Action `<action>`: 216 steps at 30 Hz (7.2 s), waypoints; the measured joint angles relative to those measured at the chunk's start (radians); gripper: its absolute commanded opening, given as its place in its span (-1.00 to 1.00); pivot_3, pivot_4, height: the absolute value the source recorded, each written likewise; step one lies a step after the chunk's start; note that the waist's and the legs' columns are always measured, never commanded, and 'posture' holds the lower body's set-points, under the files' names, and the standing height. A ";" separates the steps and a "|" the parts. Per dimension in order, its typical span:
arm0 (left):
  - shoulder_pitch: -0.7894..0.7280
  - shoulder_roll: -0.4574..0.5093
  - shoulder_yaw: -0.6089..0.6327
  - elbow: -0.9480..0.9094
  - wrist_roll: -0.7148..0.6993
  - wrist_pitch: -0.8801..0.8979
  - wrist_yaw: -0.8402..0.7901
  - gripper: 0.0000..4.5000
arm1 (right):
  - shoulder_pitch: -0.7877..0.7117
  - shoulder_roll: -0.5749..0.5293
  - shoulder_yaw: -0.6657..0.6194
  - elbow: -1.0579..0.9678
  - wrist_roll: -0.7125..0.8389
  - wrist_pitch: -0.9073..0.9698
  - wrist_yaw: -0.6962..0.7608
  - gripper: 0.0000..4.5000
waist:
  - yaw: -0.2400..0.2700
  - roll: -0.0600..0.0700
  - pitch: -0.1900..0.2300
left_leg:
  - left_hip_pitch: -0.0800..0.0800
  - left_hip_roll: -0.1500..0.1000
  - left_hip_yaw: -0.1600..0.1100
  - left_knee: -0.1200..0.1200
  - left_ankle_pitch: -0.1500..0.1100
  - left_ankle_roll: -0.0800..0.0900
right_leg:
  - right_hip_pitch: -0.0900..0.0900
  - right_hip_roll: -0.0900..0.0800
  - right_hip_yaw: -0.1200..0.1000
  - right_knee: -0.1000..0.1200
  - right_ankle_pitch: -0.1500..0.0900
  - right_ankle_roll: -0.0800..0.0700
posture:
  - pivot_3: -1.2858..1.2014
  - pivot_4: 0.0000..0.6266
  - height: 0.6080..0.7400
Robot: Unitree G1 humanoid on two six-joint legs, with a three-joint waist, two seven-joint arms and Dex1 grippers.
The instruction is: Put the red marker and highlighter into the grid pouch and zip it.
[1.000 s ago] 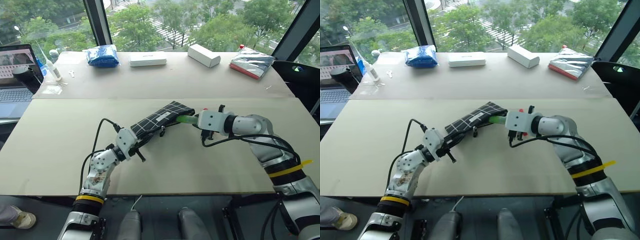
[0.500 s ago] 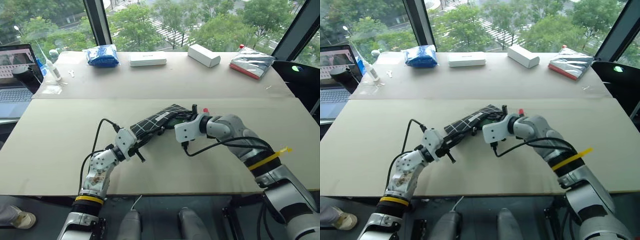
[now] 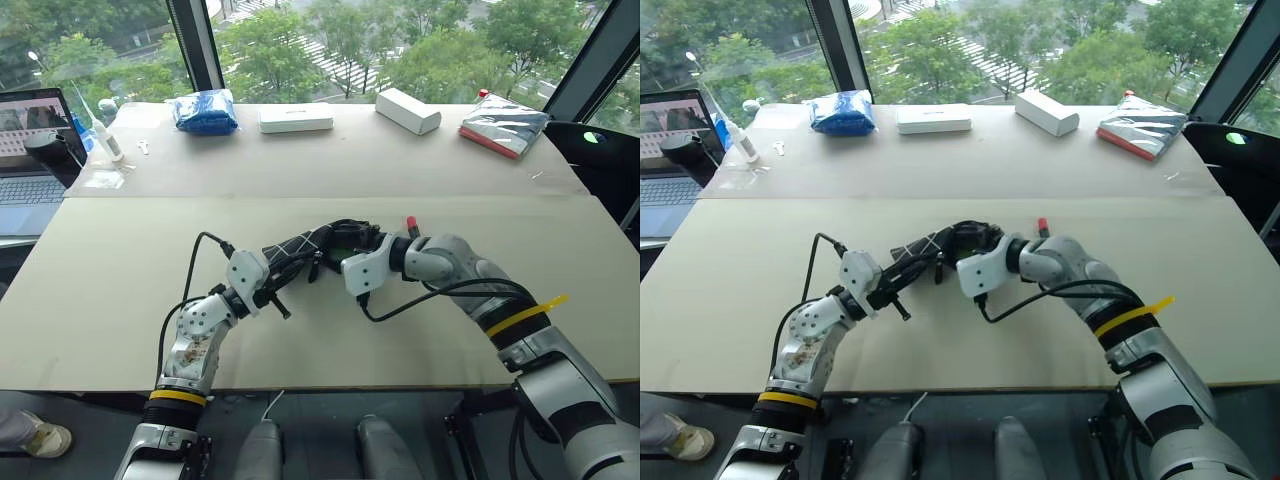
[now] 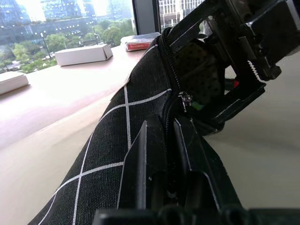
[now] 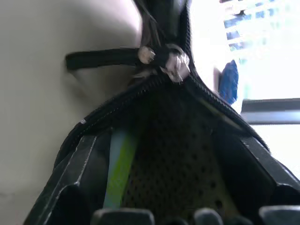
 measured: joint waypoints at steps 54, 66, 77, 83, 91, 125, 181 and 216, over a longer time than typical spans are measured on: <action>0.036 0.016 -0.004 -0.063 -0.001 0.025 0.030 -1.00 | 0.145 0.112 -0.407 -0.128 0.600 1.243 -0.137 -0.59 | 0.000 0.000 0.000 | 0.000 0.000 0.000 0.001 0.000 0.000 | 0.001 0.000 0.000 0.001 0.000 0.000 | 0.03 -0.52 1.00; 0.026 0.010 -0.004 -0.061 -0.001 0.025 0.034 -1.00 | 0.131 0.080 -0.423 -0.124 0.592 1.067 -0.110 -0.75 | -0.002 0.001 0.000 | -0.002 0.000 0.000 0.001 0.000 0.000 | -0.001 0.000 0.000 0.000 0.000 0.000 | 0.03 -0.52 1.00; 0.014 -0.001 -0.015 -0.052 -0.001 0.024 0.034 -1.00 | 0.262 -0.261 -0.287 -0.375 0.437 0.473 0.248 -0.75 | 0.001 0.001 0.001 | -0.001 0.000 0.000 0.001 0.000 0.000 | 0.000 0.000 0.000 -0.001 0.000 0.001 | 0.03 -0.52 1.00; 0.015 -0.006 -0.020 -0.051 0.000 0.024 0.033 -1.00 | 0.303 -0.305 -0.277 -0.437 0.424 0.363 0.317 -0.75 | -0.003 0.001 0.001 | 0.000 0.000 0.000 0.000 0.000 0.000 | 0.000 0.000 0.000 -0.001 0.000 0.001 | 0.03 -0.52 1.00; 0.013 -0.012 -0.021 -0.041 0.007 0.023 0.031 -1.00 | 0.303 -0.283 -0.245 -0.429 0.351 0.267 0.306 -0.75 | 0.003 0.001 0.001 | -0.001 0.000 0.000 0.001 0.000 0.000 | 0.000 0.000 0.000 -0.001 0.000 0.001 | 0.03 -0.52 1.00; -0.010 -0.021 -0.022 -0.015 0.008 0.019 0.023 -1.00 | 0.145 -0.284 -0.193 -0.139 0.240 0.087 0.336 -0.75 | 0.001 0.001 0.001 | 0.000 0.000 0.000 0.001 0.000 0.000 | 0.001 0.000 0.000 0.000 0.000 0.000 | 0.03 -0.52 1.00; 0.023 -0.022 -0.022 0.012 0.013 -0.022 0.019 -1.00 | 0.353 -0.038 -0.319 -0.657 1.017 1.211 0.337 0.22 | 0.000 0.001 0.000 | -0.001 0.000 -0.001 0.003 0.000 0.000 | 0.000 0.001 0.000 0.002 0.000 0.001 | 0.03 -0.52 1.00; -0.002 -0.032 -0.033 0.012 0.013 -0.015 0.012 -1.00 | 0.187 0.235 -0.143 -0.441 0.748 1.257 0.106 -0.97 | -0.002 0.001 0.000 | -0.001 0.000 -0.001 0.003 0.000 0.000 | 0.000 0.001 -0.001 0.003 0.000 0.000 | 0.03 -0.52 1.00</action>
